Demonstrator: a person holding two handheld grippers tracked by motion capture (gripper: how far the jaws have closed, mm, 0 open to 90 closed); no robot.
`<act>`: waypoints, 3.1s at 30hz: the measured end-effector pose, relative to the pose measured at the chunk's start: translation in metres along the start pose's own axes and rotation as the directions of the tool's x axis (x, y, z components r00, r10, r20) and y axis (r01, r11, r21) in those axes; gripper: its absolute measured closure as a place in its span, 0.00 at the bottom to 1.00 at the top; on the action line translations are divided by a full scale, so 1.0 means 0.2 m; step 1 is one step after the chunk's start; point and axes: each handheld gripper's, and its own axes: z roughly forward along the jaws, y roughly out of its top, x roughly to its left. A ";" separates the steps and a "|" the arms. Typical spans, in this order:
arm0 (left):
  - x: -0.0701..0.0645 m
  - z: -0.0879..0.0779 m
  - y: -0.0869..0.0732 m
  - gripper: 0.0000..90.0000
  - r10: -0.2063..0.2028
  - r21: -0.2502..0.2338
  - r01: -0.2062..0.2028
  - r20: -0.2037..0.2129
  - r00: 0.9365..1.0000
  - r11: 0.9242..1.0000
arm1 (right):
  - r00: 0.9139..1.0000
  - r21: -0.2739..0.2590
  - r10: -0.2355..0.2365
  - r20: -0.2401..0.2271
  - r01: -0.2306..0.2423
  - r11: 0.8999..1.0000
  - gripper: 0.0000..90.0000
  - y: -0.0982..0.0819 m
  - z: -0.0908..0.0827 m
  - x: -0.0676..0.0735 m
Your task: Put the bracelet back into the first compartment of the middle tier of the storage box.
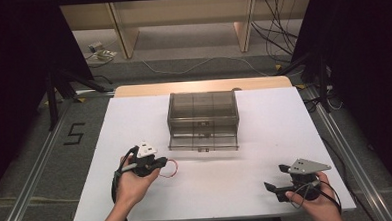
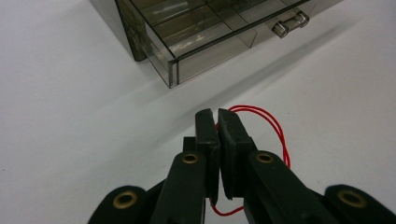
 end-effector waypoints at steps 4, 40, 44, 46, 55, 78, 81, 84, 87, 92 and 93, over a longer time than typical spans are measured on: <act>-0.02 -0.01 0.01 0.97 0.005 -0.008 -0.005 0.007 1.000 1.000 | 1.000 0.000 0.000 0.001 0.000 1.000 0.19 0.00 0.00 0.00; -0.11 0.01 0.14 0.97 0.041 -0.062 -0.040 0.028 0.999 0.997 | 1.000 0.004 0.007 0.004 -0.007 1.000 0.19 0.00 0.00 0.00; -0.11 0.02 0.15 0.97 0.047 -0.061 -0.046 0.025 0.999 0.997 | 1.000 -0.002 0.008 0.003 -0.008 1.000 0.19 0.00 0.01 0.00; -0.12 0.02 0.16 0.97 0.046 -0.064 -0.045 0.024 0.999 0.997 | 1.000 -0.001 0.008 0.002 -0.008 1.000 0.19 0.00 0.01 0.00; -0.11 0.03 0.17 0.97 0.043 -0.067 -0.041 0.022 0.999 0.997 | 1.000 0.004 0.003 0.003 -0.003 1.000 0.19 0.00 0.01 0.00; -0.10 0.03 0.22 0.97 0.038 -0.085 -0.037 0.013 0.999 0.996 | 1.000 0.004 0.006 0.004 -0.006 1.000 0.19 0.00 0.01 0.00; -0.10 0.03 0.23 0.97 0.040 -0.088 -0.039 0.011 0.999 0.995 | 1.000 0.005 0.006 0.005 -0.006 1.000 0.19 0.00 0.01 0.00; -0.10 0.04 0.24 0.97 0.042 -0.087 -0.041 0.009 0.999 0.995 | 1.000 0.004 0.006 0.005 -0.006 1.000 0.19 0.00 0.01 0.00; -0.10 0.04 0.24 0.97 0.041 -0.088 -0.041 0.005 0.999 0.995 | 1.000 0.002 0.003 0.005 -0.003 1.000 0.19 0.00 0.01 0.00; -0.09 0.04 0.25 0.97 0.036 -0.086 -0.036 -0.002 0.999 0.996 | 1.000 0.003 0.003 0.005 -0.003 1.000 0.19 0.00 0.01 0.00; -0.09 0.04 0.25 0.97 0.037 -0.086 -0.037 -0.002 0.999 0.996 | 1.000 0.003 0.003 0.005 -0.003 1.000 0.19 0.00 0.01 0.00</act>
